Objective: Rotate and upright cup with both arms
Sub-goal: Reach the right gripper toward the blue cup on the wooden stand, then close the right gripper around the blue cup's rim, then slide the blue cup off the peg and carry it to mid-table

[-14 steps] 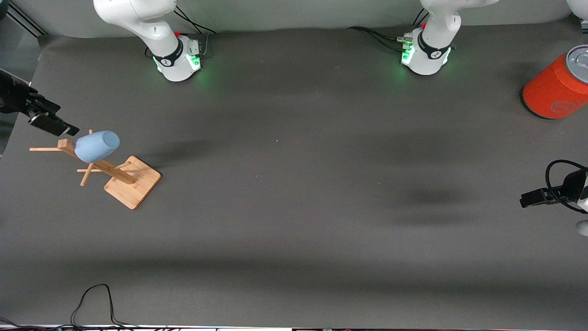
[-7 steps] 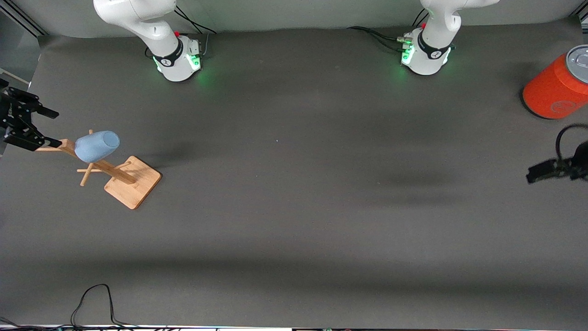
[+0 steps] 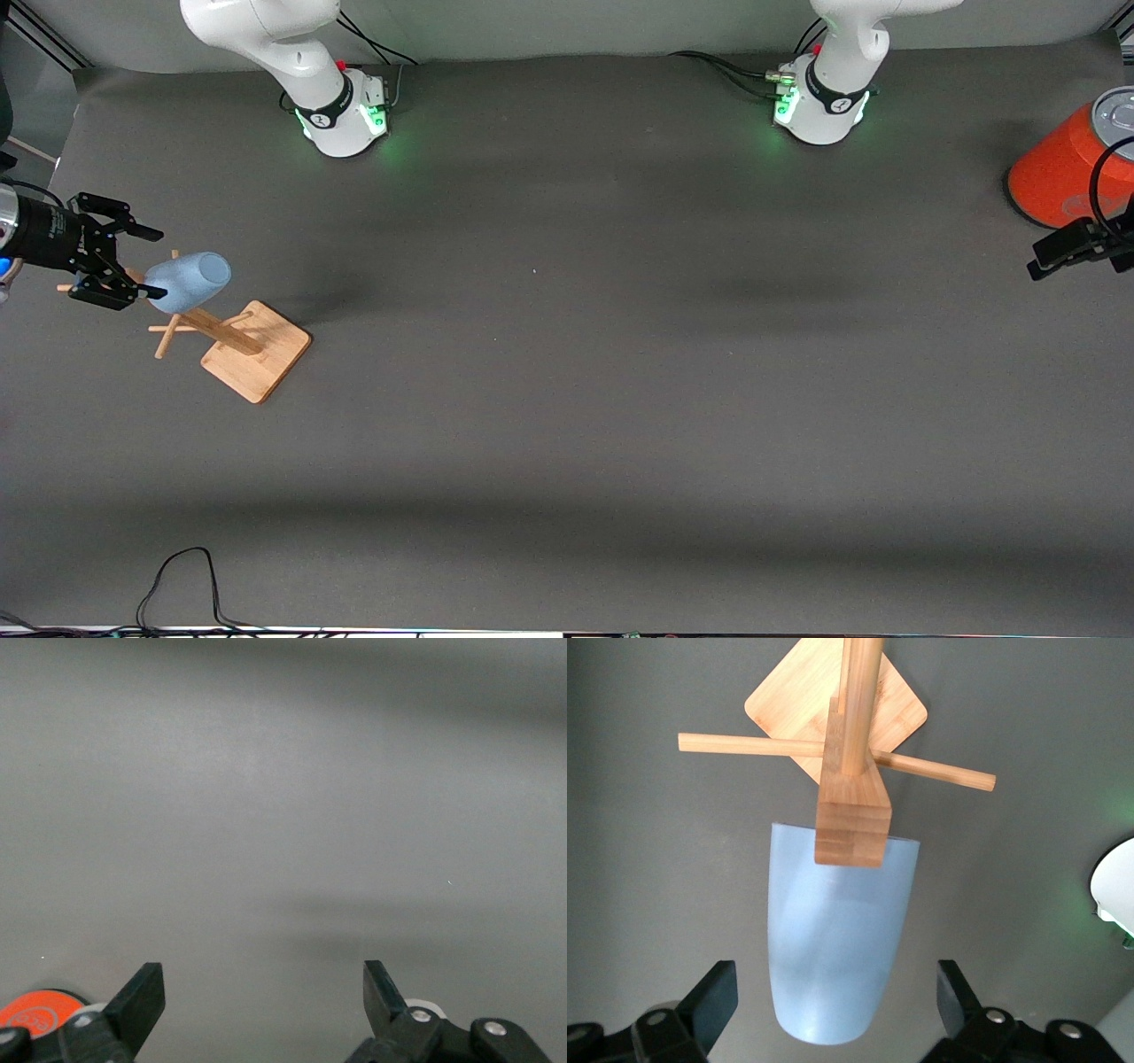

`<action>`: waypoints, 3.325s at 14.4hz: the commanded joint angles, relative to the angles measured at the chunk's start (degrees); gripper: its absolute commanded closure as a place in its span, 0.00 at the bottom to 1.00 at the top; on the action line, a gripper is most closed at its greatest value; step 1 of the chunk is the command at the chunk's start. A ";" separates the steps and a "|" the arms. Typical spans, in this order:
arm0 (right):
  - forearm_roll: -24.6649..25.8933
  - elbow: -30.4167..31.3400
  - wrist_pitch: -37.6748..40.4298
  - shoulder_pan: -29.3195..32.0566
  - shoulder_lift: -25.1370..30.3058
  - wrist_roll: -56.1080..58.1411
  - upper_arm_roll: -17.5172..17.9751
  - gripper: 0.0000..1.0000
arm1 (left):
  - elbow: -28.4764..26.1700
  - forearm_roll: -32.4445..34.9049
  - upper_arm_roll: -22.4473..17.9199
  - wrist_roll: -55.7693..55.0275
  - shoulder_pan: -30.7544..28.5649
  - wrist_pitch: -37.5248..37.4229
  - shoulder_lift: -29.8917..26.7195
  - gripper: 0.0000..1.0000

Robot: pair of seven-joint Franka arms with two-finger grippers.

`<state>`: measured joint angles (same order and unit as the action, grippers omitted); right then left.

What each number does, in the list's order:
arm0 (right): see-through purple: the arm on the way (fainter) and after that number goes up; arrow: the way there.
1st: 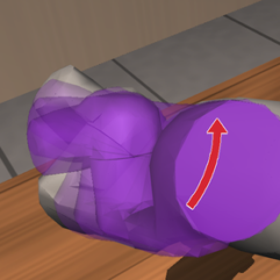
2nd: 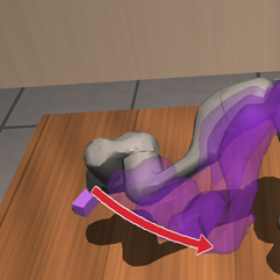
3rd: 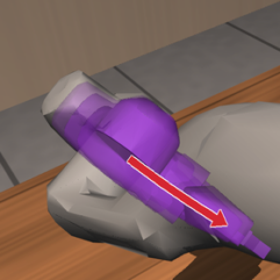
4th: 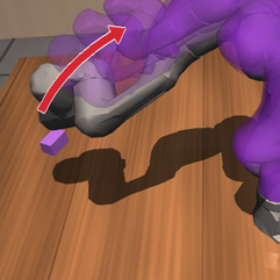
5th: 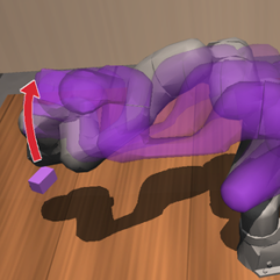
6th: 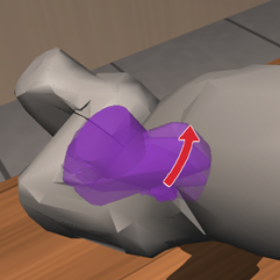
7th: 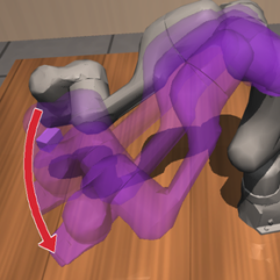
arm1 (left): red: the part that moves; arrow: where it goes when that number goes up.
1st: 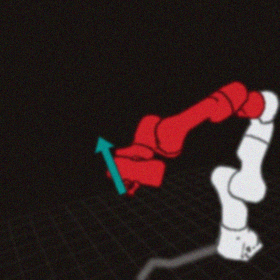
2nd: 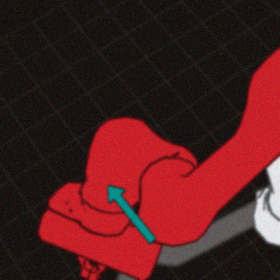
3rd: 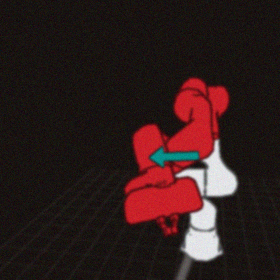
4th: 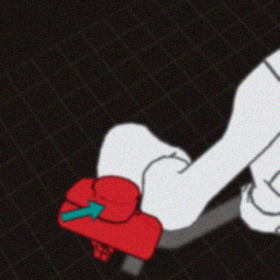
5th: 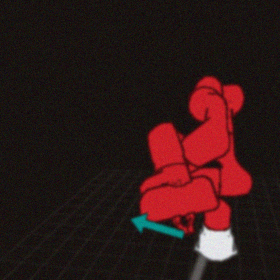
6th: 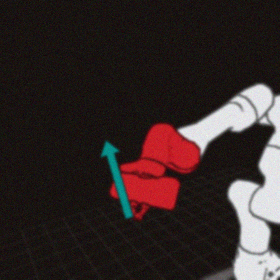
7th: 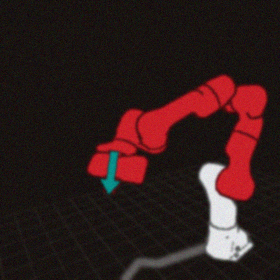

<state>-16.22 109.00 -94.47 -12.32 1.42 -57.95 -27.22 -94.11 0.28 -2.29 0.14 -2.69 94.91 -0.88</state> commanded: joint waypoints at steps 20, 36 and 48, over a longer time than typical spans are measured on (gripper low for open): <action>-5.23 6.40 -8.98 0.28 -2.21 4.86 -0.38 0.30 | 0.42 -0.02 0.00 3.11 0.58 0.02 0.53 0.00; -10.48 -0.71 -5.37 -0.51 0.52 -15.95 12.16 0.29 | 1.03 -0.02 0.00 3.20 0.67 0.10 0.53 0.00; 5.29 -5.98 -28.30 -2.69 -11.77 -50.92 43.55 0.29 | 1.82 -0.02 0.00 3.29 0.58 -0.07 1.06 0.00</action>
<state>-16.24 106.59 -121.36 -13.90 -6.15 -102.49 14.14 -93.74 0.28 -1.90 2.53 -2.54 95.56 -0.56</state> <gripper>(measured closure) 0.189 0.000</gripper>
